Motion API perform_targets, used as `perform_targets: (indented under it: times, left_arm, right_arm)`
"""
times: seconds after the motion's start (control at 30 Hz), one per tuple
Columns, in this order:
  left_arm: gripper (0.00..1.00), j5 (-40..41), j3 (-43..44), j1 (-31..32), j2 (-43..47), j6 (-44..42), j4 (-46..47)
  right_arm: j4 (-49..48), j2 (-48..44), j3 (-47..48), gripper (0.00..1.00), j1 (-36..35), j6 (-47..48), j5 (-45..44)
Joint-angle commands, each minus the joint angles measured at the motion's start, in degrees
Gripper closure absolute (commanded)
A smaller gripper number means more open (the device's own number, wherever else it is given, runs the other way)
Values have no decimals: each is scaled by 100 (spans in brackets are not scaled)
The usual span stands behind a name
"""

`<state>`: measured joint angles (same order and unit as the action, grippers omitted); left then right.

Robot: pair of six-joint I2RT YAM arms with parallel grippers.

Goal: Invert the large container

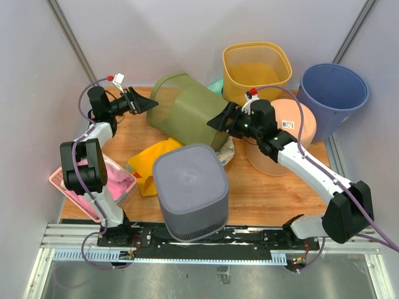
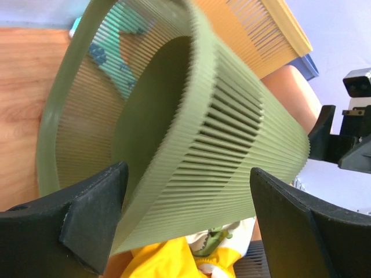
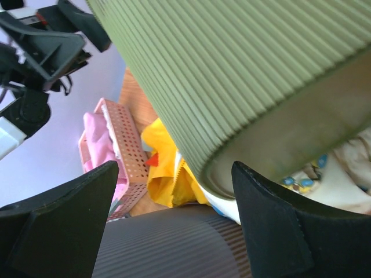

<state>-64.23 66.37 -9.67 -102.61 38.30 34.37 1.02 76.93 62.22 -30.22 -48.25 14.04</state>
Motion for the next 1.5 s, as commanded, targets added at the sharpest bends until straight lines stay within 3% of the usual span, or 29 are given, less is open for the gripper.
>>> perform_targets:
  times: [0.0, 0.13, 0.47, 0.8, 1.1, 1.3, 1.47]
  left_arm:
    - [10, 398, 243, 15, 120, -1004, -1595]
    - [10, 820, 475, 17, 200, -1740, -2583]
    - [9, 1107, 371, 15, 88, -1972, -2961]
    - [6, 1571, 288, 13, 66, -2029, -3168]
    - [1, 2727, -77, -151, 324, -1698, -3478]
    - [1, 3393, -223, -215, 907, -1567, -3657]
    - [1, 3702, -113, -213, 1382, -1572, -3878]
  right_arm:
    - [-935, 386, 414, 19, 91, -168, 1063]
    - [-1375, 725, 763, 19, 82, -307, 1495]
    - [-1922, 1716, 2252, 19, -202, -431, 2211]
    - [-1418, 3208, 4513, 19, -701, -255, 2506]
    - [-697, 5089, 6815, 19, -1046, -349, 2626]
    - [-475, 5686, 7495, 19, -1002, -316, 2485]
    - [-394, 5566, 7581, 19, -968, -257, 2599]
